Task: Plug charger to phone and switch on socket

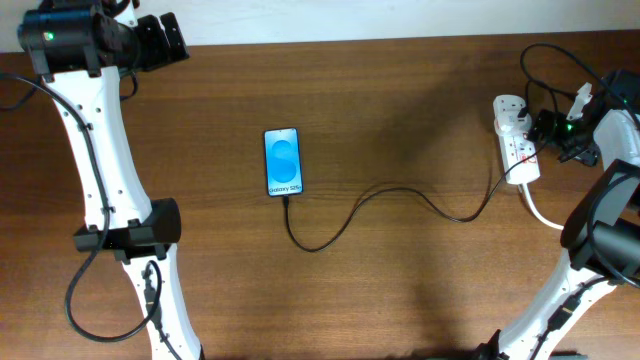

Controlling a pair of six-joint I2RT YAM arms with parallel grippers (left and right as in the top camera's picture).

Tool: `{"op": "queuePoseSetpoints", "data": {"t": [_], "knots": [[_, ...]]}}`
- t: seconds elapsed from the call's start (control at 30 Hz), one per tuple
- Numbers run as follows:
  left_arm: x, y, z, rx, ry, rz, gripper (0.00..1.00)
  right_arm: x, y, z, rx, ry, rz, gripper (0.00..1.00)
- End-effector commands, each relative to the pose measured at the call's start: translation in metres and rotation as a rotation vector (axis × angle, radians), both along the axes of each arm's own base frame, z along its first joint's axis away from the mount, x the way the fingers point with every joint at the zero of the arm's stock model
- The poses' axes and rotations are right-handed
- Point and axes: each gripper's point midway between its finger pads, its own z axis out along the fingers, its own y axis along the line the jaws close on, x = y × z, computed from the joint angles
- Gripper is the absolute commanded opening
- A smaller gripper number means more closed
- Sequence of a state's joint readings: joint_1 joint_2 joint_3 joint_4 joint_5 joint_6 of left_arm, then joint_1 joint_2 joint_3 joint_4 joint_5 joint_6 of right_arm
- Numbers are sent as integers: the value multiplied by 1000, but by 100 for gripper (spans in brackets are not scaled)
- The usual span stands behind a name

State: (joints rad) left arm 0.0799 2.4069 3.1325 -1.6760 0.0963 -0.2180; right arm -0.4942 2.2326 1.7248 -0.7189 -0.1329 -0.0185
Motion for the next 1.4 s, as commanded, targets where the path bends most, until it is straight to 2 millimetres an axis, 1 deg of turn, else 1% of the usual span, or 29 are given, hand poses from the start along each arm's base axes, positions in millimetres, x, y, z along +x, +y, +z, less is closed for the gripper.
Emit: {"op": "queuePoseSetpoints", "data": {"t": [0.0, 0.13, 0.27, 0.3, 0.33, 0.4, 0.47, 0.53, 0.57, 0.6, 0.63, 0.7, 0.87, 0.9, 1.03, 1.2, 1.37], "knots": [[-1, 2, 3, 4, -5, 10, 99, 10, 52, -9, 123, -7, 127, 99], [-1, 2, 3, 4, -5, 10, 99, 11, 56, -8, 143, -19, 141, 99], [-1, 2, 3, 4, -5, 10, 99, 11, 53, -8, 131, -17, 136, 99], [-1, 2, 3, 4, -5, 10, 99, 11, 50, -8, 116, -14, 127, 99], [-1, 2, 3, 4, -5, 10, 99, 9, 40, -10, 75, 6, 78, 99], [-1, 2, 3, 4, -5, 11, 99, 7, 27, -10, 24, 25, 22, 99], [-1, 2, 3, 4, -5, 10, 99, 7, 22, -3, 11, 18, 12, 98], [-1, 2, 3, 4, -5, 10, 99, 11, 17, 12, -4, -6, 3, 98], [-1, 2, 3, 4, -5, 10, 99, 14, 12, 24, -14, -26, -2, 98], [-1, 2, 3, 4, -5, 10, 99, 16, 9, 31, -20, -35, -6, 98], [-1, 2, 3, 4, -5, 10, 99, 16, 3, 39, -34, -35, -18, 98], [-1, 2, 3, 4, -5, 11, 99, 16, 0, 43, -43, -35, -25, 98], [-1, 2, 3, 4, -5, 10, 100, 17, -1, 41, -52, -33, -28, 98], [-1, 2, 3, 4, -5, 10, 99, 16, -4, 39, -65, -22, -34, 98], [-1, 2, 3, 3, -5, 11, 99, 17, -4, 30, -59, -15, -33, 98], [-1, 2, 3, 4, -5, 10, 99, 16, -2, 15, -41, 10, -29, 98], [-1, 2, 3, 4, -5, 10, 99, 8, 1, 10, -27, 45, -22, 98]]}}
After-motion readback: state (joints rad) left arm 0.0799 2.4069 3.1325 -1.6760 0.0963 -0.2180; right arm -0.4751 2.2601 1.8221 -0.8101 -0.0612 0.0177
